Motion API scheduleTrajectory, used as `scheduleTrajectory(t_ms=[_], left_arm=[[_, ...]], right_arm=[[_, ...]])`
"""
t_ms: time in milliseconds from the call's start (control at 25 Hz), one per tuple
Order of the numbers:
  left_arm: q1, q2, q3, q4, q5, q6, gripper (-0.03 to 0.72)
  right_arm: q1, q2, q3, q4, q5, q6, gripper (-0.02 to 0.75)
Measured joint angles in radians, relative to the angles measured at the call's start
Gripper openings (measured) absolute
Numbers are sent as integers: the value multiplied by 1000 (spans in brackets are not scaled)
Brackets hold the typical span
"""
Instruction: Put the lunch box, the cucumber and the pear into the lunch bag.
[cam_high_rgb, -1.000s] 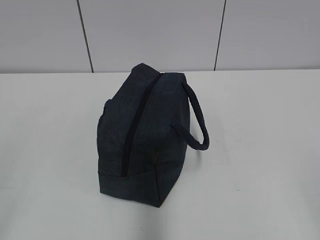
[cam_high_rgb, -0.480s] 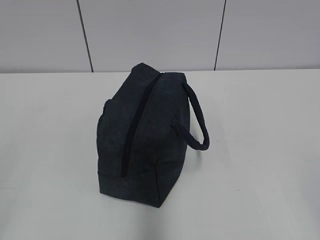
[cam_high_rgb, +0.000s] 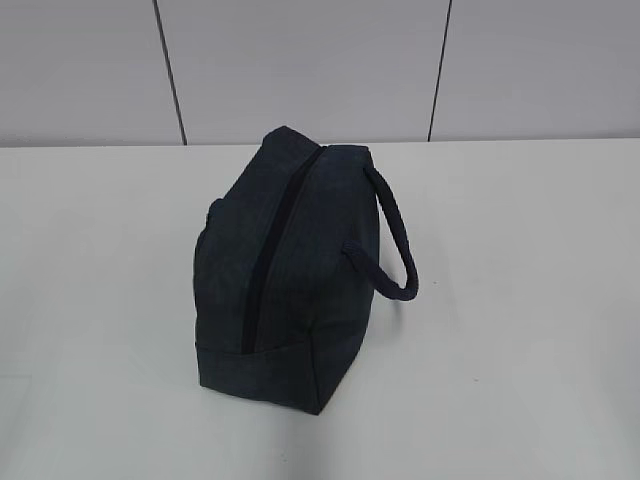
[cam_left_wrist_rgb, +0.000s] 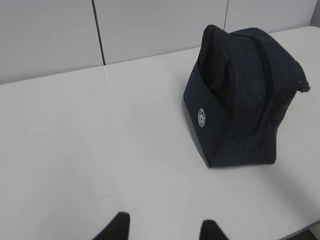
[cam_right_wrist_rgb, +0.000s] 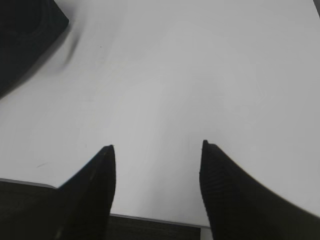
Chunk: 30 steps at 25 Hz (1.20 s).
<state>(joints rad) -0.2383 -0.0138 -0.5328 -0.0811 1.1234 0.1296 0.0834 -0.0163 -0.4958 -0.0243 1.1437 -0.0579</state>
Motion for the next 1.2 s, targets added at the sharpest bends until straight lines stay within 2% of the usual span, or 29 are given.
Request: scheduleTrajectory(t_ms=[120, 280, 440, 1200], left_arm=[[35, 0, 0, 1, 0, 0, 269], [157, 0, 0, 1, 0, 0, 269], [258, 0, 0, 1, 0, 0, 269], [266, 0, 0, 1, 0, 0, 269]], right_arm=[[-12, 0, 0, 0, 0, 0, 428], [-80, 0, 0, 0, 0, 0, 428], [-93, 0, 0, 0, 0, 0, 427], [-93, 0, 0, 0, 0, 0, 427]])
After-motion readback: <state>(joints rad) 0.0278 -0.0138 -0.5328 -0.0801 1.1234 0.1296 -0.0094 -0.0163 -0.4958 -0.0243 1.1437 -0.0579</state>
